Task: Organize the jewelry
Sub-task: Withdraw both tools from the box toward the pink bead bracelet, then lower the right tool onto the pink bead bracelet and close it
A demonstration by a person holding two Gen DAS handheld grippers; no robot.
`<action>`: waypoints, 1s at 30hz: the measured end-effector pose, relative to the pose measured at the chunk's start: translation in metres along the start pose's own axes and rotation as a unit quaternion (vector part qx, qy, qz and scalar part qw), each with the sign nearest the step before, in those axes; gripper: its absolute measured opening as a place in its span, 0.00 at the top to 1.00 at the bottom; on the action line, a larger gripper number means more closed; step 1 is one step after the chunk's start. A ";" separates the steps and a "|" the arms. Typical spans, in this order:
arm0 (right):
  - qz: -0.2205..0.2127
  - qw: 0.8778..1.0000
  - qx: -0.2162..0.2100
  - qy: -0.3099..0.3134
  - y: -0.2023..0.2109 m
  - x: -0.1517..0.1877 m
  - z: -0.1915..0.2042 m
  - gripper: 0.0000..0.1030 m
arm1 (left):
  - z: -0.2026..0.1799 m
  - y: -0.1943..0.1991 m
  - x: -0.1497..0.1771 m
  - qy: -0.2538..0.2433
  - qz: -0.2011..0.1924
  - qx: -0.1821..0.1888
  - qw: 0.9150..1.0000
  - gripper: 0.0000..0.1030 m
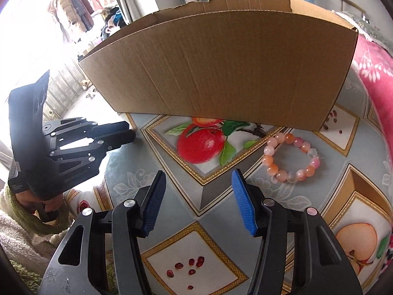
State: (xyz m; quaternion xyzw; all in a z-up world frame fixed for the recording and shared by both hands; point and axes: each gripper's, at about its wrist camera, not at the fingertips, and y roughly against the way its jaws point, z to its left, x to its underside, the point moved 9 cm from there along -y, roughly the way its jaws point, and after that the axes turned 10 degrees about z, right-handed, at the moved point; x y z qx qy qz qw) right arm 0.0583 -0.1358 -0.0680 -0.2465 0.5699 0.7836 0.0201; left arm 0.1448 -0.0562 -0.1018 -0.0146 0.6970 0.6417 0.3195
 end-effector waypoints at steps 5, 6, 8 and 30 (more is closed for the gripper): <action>-0.002 1.000 0.000 -0.006 0.005 0.002 -0.005 0.49 | -0.005 -0.002 -0.001 -0.014 0.004 -0.001 1.000 0.88; -0.003 1.000 -0.001 -0.007 0.005 0.001 -0.008 0.49 | -0.006 -0.002 -0.001 -0.018 0.004 -0.003 1.000 0.89; -0.004 1.000 -0.002 -0.012 0.008 0.003 -0.011 0.49 | -0.009 -0.003 -0.001 -0.023 0.004 -0.003 1.000 0.92; -0.026 0.997 0.065 -0.025 0.043 -0.002 -0.057 0.51 | -0.011 0.002 0.004 -0.017 -0.005 0.002 1.000 0.94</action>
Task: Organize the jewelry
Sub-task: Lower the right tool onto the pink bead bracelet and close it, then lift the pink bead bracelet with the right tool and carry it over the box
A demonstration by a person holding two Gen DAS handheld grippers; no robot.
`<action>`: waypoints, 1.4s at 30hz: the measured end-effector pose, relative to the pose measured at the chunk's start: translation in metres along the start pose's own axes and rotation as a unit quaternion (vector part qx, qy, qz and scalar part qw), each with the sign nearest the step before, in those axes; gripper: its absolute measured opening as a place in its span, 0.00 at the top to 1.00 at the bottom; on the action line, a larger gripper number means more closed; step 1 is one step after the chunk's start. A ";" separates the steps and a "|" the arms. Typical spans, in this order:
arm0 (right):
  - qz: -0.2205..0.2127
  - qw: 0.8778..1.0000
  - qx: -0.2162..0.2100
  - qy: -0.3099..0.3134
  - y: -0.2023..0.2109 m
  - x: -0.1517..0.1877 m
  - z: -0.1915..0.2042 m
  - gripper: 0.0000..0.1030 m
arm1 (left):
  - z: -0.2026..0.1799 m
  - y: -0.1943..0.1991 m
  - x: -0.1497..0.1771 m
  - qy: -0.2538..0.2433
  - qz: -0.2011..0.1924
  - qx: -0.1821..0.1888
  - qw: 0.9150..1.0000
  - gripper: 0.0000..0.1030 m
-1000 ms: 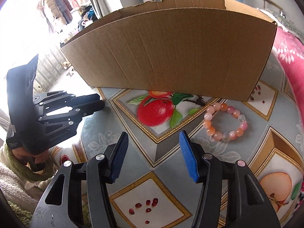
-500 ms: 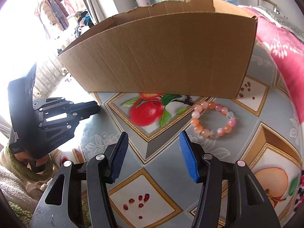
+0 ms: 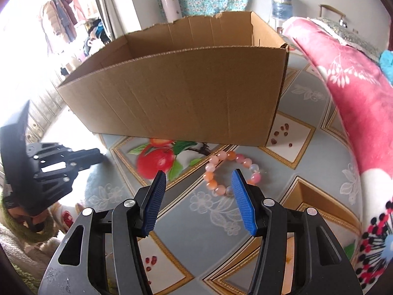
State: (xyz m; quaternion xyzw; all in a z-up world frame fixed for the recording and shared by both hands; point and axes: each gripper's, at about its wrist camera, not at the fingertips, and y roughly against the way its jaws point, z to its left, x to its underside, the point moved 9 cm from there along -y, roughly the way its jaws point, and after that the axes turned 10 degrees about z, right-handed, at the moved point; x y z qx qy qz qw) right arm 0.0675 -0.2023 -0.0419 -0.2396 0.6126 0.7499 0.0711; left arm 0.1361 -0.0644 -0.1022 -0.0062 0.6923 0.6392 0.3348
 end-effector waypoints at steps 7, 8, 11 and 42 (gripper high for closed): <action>0.023 1.000 0.016 0.014 -0.019 -0.006 0.005 0.58 | -0.001 0.006 0.002 0.003 -0.004 -0.002 1.000 0.94; 0.025 0.999 0.017 0.014 -0.022 -0.007 0.006 0.58 | -0.001 0.007 0.002 0.005 -0.004 -0.002 1.000 0.94; 0.036 0.999 0.025 0.018 -0.028 -0.007 0.007 0.61 | -0.001 0.007 0.003 0.010 0.000 -0.001 1.000 0.94; 0.020 0.999 0.008 -0.035 -0.014 -0.038 -0.012 0.93 | -0.004 0.025 0.000 0.055 0.032 -0.030 0.998 0.94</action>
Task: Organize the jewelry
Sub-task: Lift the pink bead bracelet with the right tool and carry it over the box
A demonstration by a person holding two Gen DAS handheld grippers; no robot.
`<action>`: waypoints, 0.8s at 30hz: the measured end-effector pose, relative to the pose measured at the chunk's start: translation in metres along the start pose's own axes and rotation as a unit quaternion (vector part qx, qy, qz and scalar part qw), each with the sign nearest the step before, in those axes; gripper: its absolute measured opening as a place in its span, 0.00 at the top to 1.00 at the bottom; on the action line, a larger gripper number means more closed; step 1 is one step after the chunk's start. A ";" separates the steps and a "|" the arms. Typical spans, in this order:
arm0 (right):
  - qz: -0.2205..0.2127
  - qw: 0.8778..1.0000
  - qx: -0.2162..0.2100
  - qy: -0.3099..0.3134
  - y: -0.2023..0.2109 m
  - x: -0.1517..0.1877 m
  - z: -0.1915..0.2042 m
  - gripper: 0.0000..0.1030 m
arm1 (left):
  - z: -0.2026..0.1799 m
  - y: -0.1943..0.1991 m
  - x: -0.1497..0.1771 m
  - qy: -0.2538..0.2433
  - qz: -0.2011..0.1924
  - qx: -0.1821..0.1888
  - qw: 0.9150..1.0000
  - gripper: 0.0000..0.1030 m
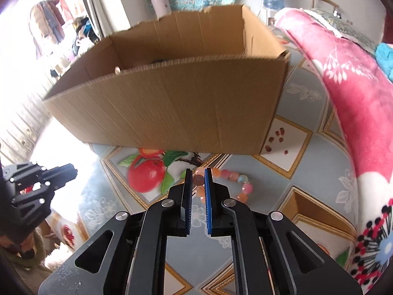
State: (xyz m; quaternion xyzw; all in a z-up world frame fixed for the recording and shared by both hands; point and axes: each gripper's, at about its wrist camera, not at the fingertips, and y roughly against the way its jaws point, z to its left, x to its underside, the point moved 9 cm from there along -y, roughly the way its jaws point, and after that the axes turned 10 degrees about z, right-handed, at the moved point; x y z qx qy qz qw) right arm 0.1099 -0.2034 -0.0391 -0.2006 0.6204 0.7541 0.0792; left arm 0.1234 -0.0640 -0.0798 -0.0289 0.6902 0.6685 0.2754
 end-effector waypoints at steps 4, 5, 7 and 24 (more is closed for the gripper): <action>-0.023 1.000 -0.010 -0.008 0.023 -0.001 -0.007 0.93 | -0.001 0.009 0.000 -0.001 -0.009 -0.005 1.000 0.94; -0.031 0.999 -0.013 -0.010 0.030 -0.001 -0.008 0.93 | -0.002 0.012 0.001 -0.001 -0.012 -0.005 1.000 0.94; -0.044 0.999 -0.020 -0.013 0.044 0.001 -0.004 0.93 | -0.001 0.024 -0.001 0.006 -0.031 0.003 1.000 0.94; -0.165 0.978 -0.127 0.024 0.162 -0.076 0.039 0.93 | 0.019 0.130 -0.095 0.015 -0.149 0.105 0.983 0.94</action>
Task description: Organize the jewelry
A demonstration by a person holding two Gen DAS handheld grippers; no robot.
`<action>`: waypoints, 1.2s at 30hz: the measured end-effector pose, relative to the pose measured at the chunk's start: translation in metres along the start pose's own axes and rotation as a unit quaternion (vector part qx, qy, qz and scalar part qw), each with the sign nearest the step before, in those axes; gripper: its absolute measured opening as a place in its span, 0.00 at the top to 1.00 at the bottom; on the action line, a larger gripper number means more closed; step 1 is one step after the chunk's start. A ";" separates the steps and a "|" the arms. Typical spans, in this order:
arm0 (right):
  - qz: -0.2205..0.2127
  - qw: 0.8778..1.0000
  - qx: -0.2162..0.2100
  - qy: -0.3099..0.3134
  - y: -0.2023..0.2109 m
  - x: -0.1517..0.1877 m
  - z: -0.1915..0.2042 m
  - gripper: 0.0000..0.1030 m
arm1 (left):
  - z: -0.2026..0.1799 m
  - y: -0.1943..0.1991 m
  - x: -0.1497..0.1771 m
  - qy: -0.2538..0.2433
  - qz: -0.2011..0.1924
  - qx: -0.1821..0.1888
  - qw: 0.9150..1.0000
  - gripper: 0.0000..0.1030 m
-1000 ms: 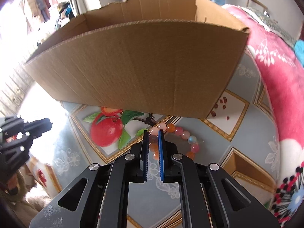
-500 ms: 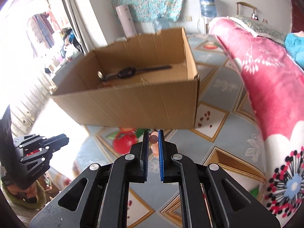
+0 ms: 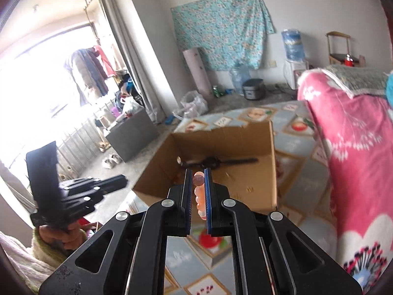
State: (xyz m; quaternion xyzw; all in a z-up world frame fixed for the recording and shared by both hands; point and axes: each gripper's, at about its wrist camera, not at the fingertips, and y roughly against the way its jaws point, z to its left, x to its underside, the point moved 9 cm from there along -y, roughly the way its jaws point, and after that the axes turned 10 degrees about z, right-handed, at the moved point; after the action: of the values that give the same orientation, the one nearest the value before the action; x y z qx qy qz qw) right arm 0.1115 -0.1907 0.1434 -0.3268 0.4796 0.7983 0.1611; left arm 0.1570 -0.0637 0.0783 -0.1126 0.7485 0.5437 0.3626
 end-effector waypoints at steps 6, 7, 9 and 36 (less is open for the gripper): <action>0.042 0.999 -0.030 -0.009 -0.054 -0.036 -0.019 0.93 | 0.021 -0.073 -0.018 0.035 0.079 0.054 0.995 0.94; 0.053 0.998 -0.034 -0.014 -0.065 -0.038 -0.023 0.93 | 0.025 -0.085 -0.017 0.039 0.095 0.063 0.993 0.94; 0.084 0.995 -0.044 -0.033 -0.090 -0.039 -0.034 0.93 | 0.035 -0.112 -0.010 0.053 0.135 0.062 0.987 0.94; 0.247 0.965 0.069 -0.052 -0.121 0.010 -0.061 0.87 | 0.068 -0.083 -0.006 0.052 0.073 0.037 0.995 0.49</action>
State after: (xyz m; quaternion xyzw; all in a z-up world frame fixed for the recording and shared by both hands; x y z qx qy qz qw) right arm 0.1954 -0.1853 0.0370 -0.1446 0.5905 0.7940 0.0055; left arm 0.2367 -0.0358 0.0112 -0.0720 0.7919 0.5344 0.2865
